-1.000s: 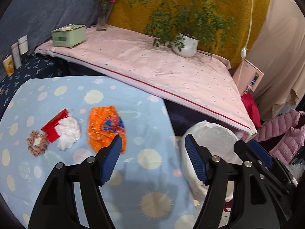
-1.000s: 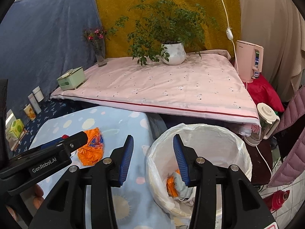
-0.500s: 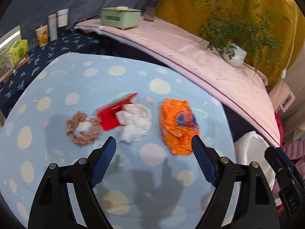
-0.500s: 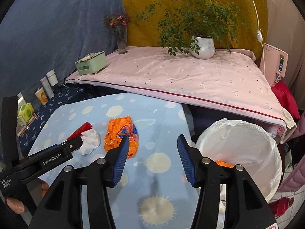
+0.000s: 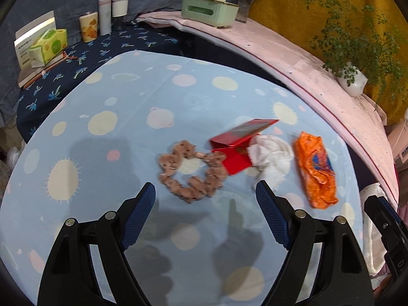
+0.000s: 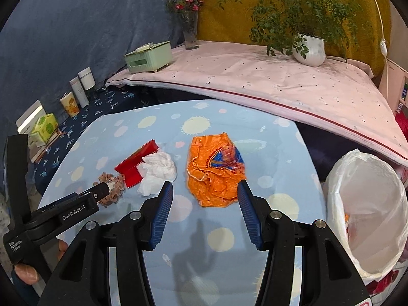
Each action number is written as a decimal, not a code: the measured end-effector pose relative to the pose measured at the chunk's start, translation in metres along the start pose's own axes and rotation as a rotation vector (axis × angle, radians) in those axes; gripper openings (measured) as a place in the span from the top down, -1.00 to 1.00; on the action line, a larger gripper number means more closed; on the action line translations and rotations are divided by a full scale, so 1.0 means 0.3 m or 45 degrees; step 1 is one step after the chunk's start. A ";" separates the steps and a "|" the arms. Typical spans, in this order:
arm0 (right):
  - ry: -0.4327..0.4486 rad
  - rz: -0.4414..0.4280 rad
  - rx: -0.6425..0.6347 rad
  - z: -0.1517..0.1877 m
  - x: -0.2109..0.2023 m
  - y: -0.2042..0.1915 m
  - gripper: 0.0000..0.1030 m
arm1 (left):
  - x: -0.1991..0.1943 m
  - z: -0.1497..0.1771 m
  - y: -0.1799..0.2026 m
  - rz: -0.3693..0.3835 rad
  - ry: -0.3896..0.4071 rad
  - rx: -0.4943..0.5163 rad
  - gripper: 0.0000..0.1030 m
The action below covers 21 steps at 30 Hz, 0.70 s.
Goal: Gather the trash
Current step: 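Grasp the pink-brown scrunchie with the left gripper while the right grasps the white tissue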
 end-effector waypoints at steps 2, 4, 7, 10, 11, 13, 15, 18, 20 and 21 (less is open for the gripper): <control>-0.026 -0.006 -0.007 0.007 0.034 -0.028 0.00 | 0.014 0.003 -0.031 -0.014 -0.008 -0.003 -0.50; -0.048 -0.010 -0.015 0.018 0.069 -0.059 0.00 | 0.031 0.003 -0.066 -0.029 -0.018 -0.010 -0.49; -0.080 -0.019 -0.019 0.026 0.122 -0.098 0.00 | 0.056 0.001 -0.109 -0.046 -0.033 -0.014 -0.49; -0.108 -0.020 -0.032 0.033 0.178 -0.138 0.00 | 0.089 -0.001 -0.142 -0.060 -0.059 -0.015 -0.49; -0.113 -0.019 -0.038 0.036 0.195 -0.152 0.00 | 0.099 -0.001 -0.151 -0.062 -0.065 -0.016 -0.49; -0.124 -0.015 -0.054 0.040 0.230 -0.177 0.00 | 0.117 -0.001 -0.169 -0.059 -0.073 -0.023 -0.49; -0.137 -0.010 -0.064 0.040 0.266 -0.196 0.00 | 0.132 -0.004 -0.181 -0.053 -0.081 -0.031 -0.49; -0.153 -0.011 -0.066 0.037 0.315 -0.219 0.00 | 0.150 -0.008 -0.188 -0.044 -0.085 -0.027 -0.46; -0.162 -0.012 -0.064 0.034 0.344 -0.229 0.00 | 0.159 -0.011 -0.189 -0.032 -0.087 -0.025 -0.37; -0.168 -0.011 -0.063 0.033 0.359 -0.234 0.00 | 0.165 -0.013 -0.191 -0.023 -0.089 -0.024 -0.31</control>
Point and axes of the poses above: each gripper's, at about its wrist camera, not at the fingertips, and x roughly the way its jaws point, y to its right, z to its underside, the point moved 1 cm from there along x, roughly the way its jaws point, and after that the axes turned 15 degrees about x, right-handed, at the moved point
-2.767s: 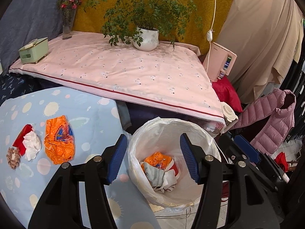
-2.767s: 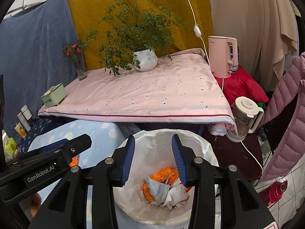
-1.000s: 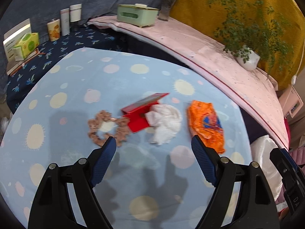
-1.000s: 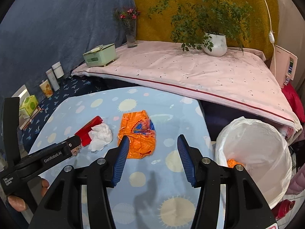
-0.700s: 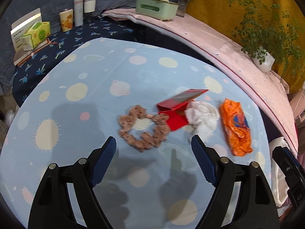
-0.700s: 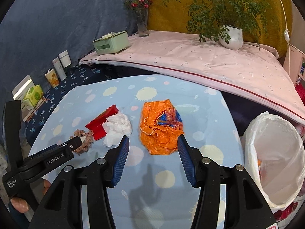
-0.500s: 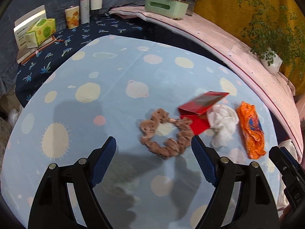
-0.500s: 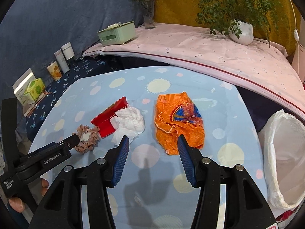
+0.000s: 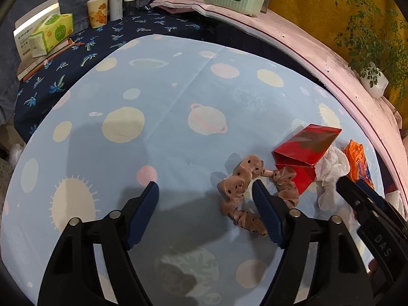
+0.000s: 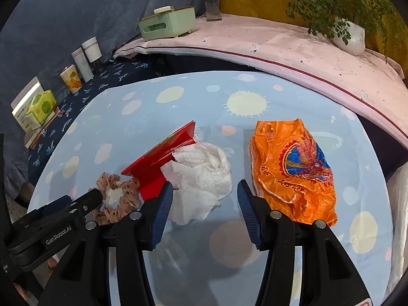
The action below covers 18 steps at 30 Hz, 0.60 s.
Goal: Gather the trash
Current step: 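Grasp the pink-brown scrunchie with the left gripper while the right grasps the white tissue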
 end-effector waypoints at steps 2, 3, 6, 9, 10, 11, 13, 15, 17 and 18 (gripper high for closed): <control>-0.008 0.004 -0.002 -0.005 0.026 -0.008 0.00 | 0.008 -0.002 0.000 0.009 -0.001 0.003 -0.22; -0.011 0.009 -0.004 -0.006 0.039 -0.011 0.00 | 0.011 -0.004 0.000 0.012 -0.002 0.005 -0.18; -0.021 0.020 -0.006 -0.007 0.071 -0.011 0.00 | 0.015 -0.004 -0.001 0.011 0.005 0.005 -0.02; -0.032 0.028 -0.007 -0.004 0.096 -0.006 0.02 | 0.014 -0.005 -0.005 0.008 0.014 0.008 0.33; -0.033 0.030 -0.009 -0.002 0.101 -0.004 0.03 | 0.013 -0.006 -0.007 0.014 0.017 0.007 0.42; -0.029 0.031 -0.011 -0.001 0.103 -0.004 0.08 | 0.014 -0.006 -0.009 0.033 0.013 0.003 0.60; -0.019 0.045 -0.022 0.002 0.102 -0.007 0.15 | 0.017 -0.007 -0.010 0.065 0.001 -0.006 0.73; -0.013 0.050 -0.033 0.005 0.100 -0.010 0.34 | 0.014 -0.008 -0.003 0.063 0.005 -0.003 0.78; -0.011 0.046 -0.039 0.009 0.092 -0.009 0.45 | 0.007 -0.007 0.001 0.072 0.006 -0.004 0.82; -0.012 0.040 -0.037 0.009 0.087 -0.007 0.49 | 0.000 -0.008 0.003 0.075 0.010 -0.004 0.84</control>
Point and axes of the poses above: each gripper's, at about its wrist camera, not at the fingertips, and x roughly the way its jaws point, y to its right, z to its underside, the point moved 1 cm from there along x, roughly the way its jaws point, and after that the axes turned 15 degrees about x, right-handed, at the moved point
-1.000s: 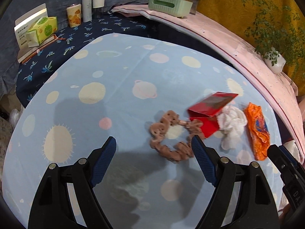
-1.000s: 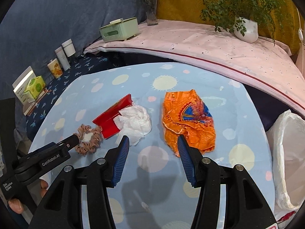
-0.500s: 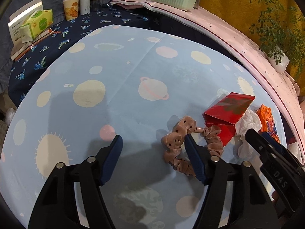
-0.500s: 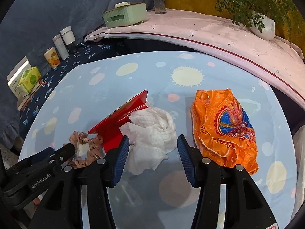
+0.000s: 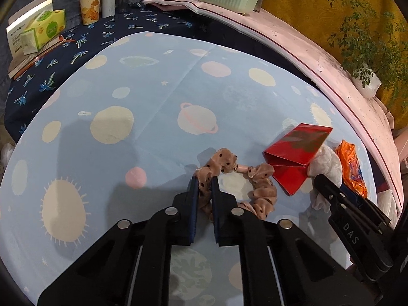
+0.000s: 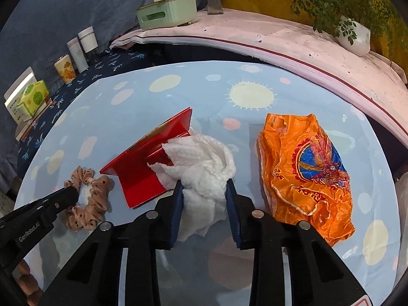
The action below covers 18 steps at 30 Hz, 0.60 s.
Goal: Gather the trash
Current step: 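Grasp the pink-brown scrunchie with the left gripper while the right grasps the white tissue, then carry the scrunchie and tissue over the bin and open both grippers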
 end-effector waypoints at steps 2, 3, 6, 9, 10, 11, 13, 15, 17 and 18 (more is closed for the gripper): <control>0.007 -0.012 0.007 0.000 -0.021 0.007 0.52 | -0.017 -0.001 0.006 0.000 0.010 0.002 0.85; 0.014 -0.016 0.008 -0.002 -0.032 0.009 0.53 | -0.029 -0.002 0.010 0.004 0.017 0.004 0.85; 0.046 -0.034 0.021 -0.010 -0.082 0.022 0.54 | -0.070 -0.010 0.026 0.006 0.043 0.012 0.86; 0.085 -0.053 0.035 -0.025 -0.144 0.033 0.54 | -0.118 -0.020 0.053 0.015 0.073 0.030 0.86; 0.099 -0.059 0.038 -0.032 -0.165 0.036 0.54 | -0.138 -0.025 0.068 0.015 0.087 0.041 0.86; 0.117 -0.064 0.042 -0.038 -0.191 0.041 0.54 | -0.157 -0.030 0.083 0.020 0.100 0.050 0.86; 0.142 -0.074 0.050 -0.052 -0.234 0.055 0.54 | -0.192 -0.040 0.113 0.027 0.122 0.066 0.86; 0.171 -0.081 0.061 -0.064 -0.280 0.072 0.54 | -0.231 -0.052 0.152 0.036 0.149 0.088 0.86; 0.199 -0.087 0.076 -0.076 -0.325 0.092 0.54 | -0.270 -0.064 0.194 0.050 0.173 0.106 0.86; 0.215 -0.089 0.083 -0.081 -0.351 0.106 0.54 | -0.288 -0.070 0.216 0.056 0.186 0.118 0.86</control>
Point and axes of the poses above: each gripper's, at about its wrist camera, not at the fingertips, and x roughly the way its jaws point, y to its right, z to its underside, the point moved 1 cm from there along x, roughly the way its jaws point, and after that the axes turned 15 degrees about x, right-handed, at the moved point
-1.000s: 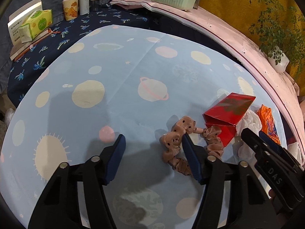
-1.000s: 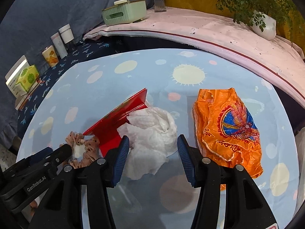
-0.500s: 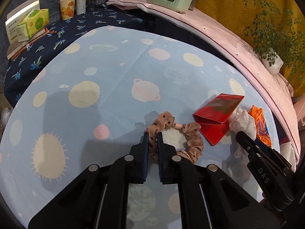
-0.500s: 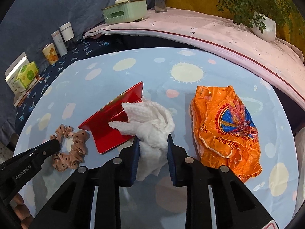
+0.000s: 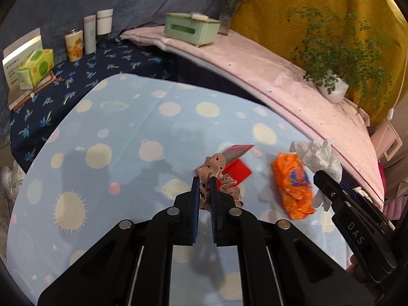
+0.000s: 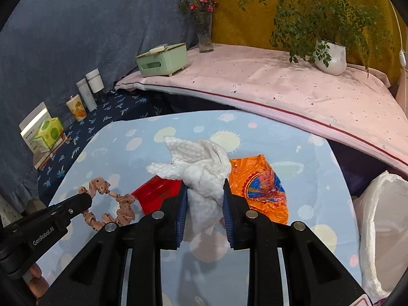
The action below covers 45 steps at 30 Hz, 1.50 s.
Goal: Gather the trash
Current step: 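Carry the scrunchie and tissue over the bin and open both grippers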
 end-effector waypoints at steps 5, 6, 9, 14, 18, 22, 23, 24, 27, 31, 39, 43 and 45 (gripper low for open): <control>0.073 0.002 0.027 -0.045 -0.119 0.070 0.54 | -0.070 -0.047 0.127 0.035 0.053 0.066 0.86; 0.085 0.004 0.033 -0.051 -0.140 0.086 0.54 | -0.080 -0.053 0.151 0.042 0.061 0.079 0.86; 0.126 0.017 0.061 -0.074 -0.204 0.145 0.54 | -0.112 -0.071 0.240 0.070 0.085 0.120 0.86; 0.185 0.049 0.112 -0.103 -0.299 0.262 0.54 | -0.157 -0.095 0.392 0.125 0.115 0.190 0.86; 0.222 0.080 0.156 -0.115 -0.365 0.359 0.54 | -0.191 -0.106 0.509 0.170 0.137 0.245 0.86; 0.253 0.111 0.202 -0.121 -0.426 0.462 0.54 | -0.213 -0.111 0.618 0.211 0.150 0.296 0.86; 0.261 0.120 0.215 -0.121 -0.441 0.489 0.54 | -0.217 -0.111 0.647 0.224 0.152 0.308 0.86; 0.267 0.127 0.227 -0.121 -0.453 0.511 0.54 | -0.220 -0.110 0.669 0.235 0.153 0.319 0.86; 0.281 0.150 0.262 -0.121 -0.482 0.580 0.54 | -0.228 -0.104 0.740 0.274 0.153 0.352 0.86; 0.290 0.182 0.305 -0.113 -0.516 0.666 0.54 | -0.231 -0.098 0.829 0.325 0.149 0.386 0.86; 0.300 0.232 0.386 -0.093 -0.554 0.814 0.54 | -0.209 -0.084 0.989 0.402 0.123 0.456 0.86; 0.294 0.251 0.419 -0.078 -0.560 0.883 0.54 | -0.188 -0.073 1.053 0.422 0.105 0.486 0.85; 0.290 0.260 0.434 -0.073 -0.558 0.913 0.54 | -0.175 -0.067 1.085 0.429 0.094 0.501 0.85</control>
Point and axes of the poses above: each gripper's, at about its wrist camera, not at the fingertips, and x roughly the way its jaws point, y to its right, z to its underside, the point moved 1 cm from there along x, roughly the way its jaws point, and after that the axes turned 15 degrees about x, right-handed, at the moved point
